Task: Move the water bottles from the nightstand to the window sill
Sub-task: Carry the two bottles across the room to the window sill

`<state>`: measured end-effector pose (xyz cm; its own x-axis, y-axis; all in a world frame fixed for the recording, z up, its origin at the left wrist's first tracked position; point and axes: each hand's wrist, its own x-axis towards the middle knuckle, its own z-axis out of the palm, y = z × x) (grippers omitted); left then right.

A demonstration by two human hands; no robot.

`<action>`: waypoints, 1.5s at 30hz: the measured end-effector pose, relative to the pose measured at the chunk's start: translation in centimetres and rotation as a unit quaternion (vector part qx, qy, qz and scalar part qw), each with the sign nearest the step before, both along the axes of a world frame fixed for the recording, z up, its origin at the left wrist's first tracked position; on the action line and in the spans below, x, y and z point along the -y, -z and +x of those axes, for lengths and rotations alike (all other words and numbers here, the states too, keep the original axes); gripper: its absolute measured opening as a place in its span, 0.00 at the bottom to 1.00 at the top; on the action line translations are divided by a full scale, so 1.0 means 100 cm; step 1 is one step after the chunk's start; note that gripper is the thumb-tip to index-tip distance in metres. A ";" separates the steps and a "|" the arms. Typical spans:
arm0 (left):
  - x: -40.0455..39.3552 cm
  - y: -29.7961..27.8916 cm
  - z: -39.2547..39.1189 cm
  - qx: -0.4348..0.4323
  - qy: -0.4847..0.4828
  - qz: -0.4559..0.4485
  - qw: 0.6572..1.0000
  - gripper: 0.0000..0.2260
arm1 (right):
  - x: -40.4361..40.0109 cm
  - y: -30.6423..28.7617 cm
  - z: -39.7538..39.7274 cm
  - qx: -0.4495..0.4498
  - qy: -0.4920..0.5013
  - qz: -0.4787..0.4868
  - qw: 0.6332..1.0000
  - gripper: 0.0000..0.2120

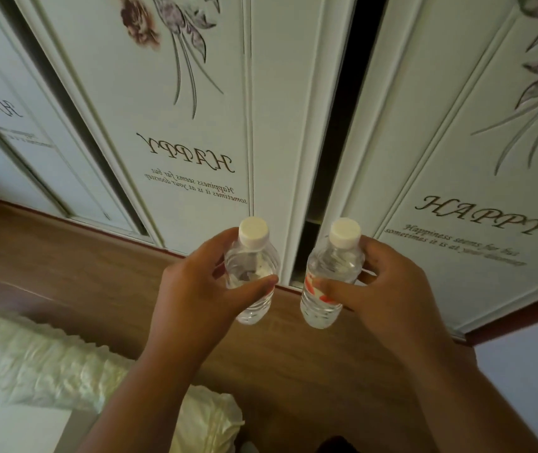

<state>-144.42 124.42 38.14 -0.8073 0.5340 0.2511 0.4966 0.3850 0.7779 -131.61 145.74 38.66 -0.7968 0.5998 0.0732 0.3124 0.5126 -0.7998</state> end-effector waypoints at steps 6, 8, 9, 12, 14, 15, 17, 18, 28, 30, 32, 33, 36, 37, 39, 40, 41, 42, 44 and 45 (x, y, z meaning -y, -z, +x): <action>-0.008 0.006 -0.034 0.015 -0.066 0.002 0.998 0.35 | -0.019 0.011 -0.073 -0.012 -0.052 0.002 0.999 0.36; -0.013 0.005 -0.044 0.008 -0.098 0.006 0.995 0.34 | -0.031 0.015 -0.100 0.000 -0.093 -0.002 0.996 0.37; -0.017 0.004 -0.050 0.003 -0.115 0.007 0.993 0.34 | -0.038 0.015 -0.114 0.006 -0.114 -0.007 0.993 0.38; -0.028 -0.003 -0.064 -0.016 -0.177 0.002 0.984 0.34 | -0.054 0.005 -0.157 0.011 -0.189 -0.014 0.982 0.38; -0.035 -0.008 -0.071 -0.026 -0.221 -0.001 0.975 0.34 | -0.063 -0.002 -0.184 0.007 -0.232 -0.009 0.973 0.36; -0.038 -0.009 -0.074 -0.028 -0.242 0.002 0.970 0.35 | -0.066 -0.005 -0.197 0.005 -0.252 -0.006 0.968 0.35; -0.042 -0.010 -0.077 -0.031 -0.284 0.009 0.958 0.35 | -0.072 -0.009 -0.222 -0.001 -0.289 0.001 0.957 0.36; -0.045 -0.010 -0.077 -0.032 -0.304 0.011 0.952 0.34 | -0.074 -0.011 -0.233 -0.002 -0.308 0.004 0.952 0.37; -0.052 0.000 -0.062 -0.025 -0.446 0.026 0.894 0.34 | -0.061 -0.005 -0.293 0.010 -0.466 -0.012 0.885 0.35; -0.047 0.004 -0.063 -0.024 -0.458 0.033 0.888 0.34 | -0.052 0.000 -0.303 0.013 -0.485 -0.014 0.874 0.35; -0.039 0.009 -0.068 -0.019 -0.468 0.040 0.883 0.34 | -0.042 0.003 -0.313 0.018 -0.503 -0.009 0.864 0.34; -0.035 0.011 -0.073 -0.017 -0.472 0.041 0.880 0.34 | -0.037 0.004 -0.319 0.020 -0.510 -0.004 0.860 0.33; -0.021 0.017 -0.091 -0.013 -0.479 0.047 0.877 0.33 | -0.020 0.006 -0.337 0.027 -0.517 0.007 0.856 0.34; -0.015 0.018 -0.099 -0.011 -0.476 0.049 0.878 0.33 | -0.013 0.007 -0.343 0.027 -0.516 0.008 0.856 0.35; -0.001 0.019 -0.116 -0.011 -0.469 0.052 0.882 0.33 | 0.002 0.007 -0.358 0.027 -0.515 0.018 0.856 0.35; 0.008 0.019 -0.124 -0.011 -0.466 0.055 0.883 0.33 | 0.009 0.006 -0.364 0.027 -0.515 0.024 0.857 0.36; 0.017 0.018 -0.132 -0.012 -0.466 0.059 0.883 0.33 | 0.018 0.005 -0.371 0.027 -0.513 0.028 0.857 0.36; 0.027 0.017 -0.140 -0.013 -0.467 0.065 0.882 0.33 | 0.026 0.005 -0.377 0.025 -0.511 0.030 0.859 0.36; 0.046 0.016 -0.155 -0.017 -0.470 0.071 0.880 0.33 | 0.042 0.004 -0.390 0.019 -0.508 0.030 0.861 0.37; 0.054 0.015 -0.162 -0.021 -0.472 0.068 0.879 0.33 | 0.050 0.004 -0.396 0.017 -0.507 0.029 0.861 0.37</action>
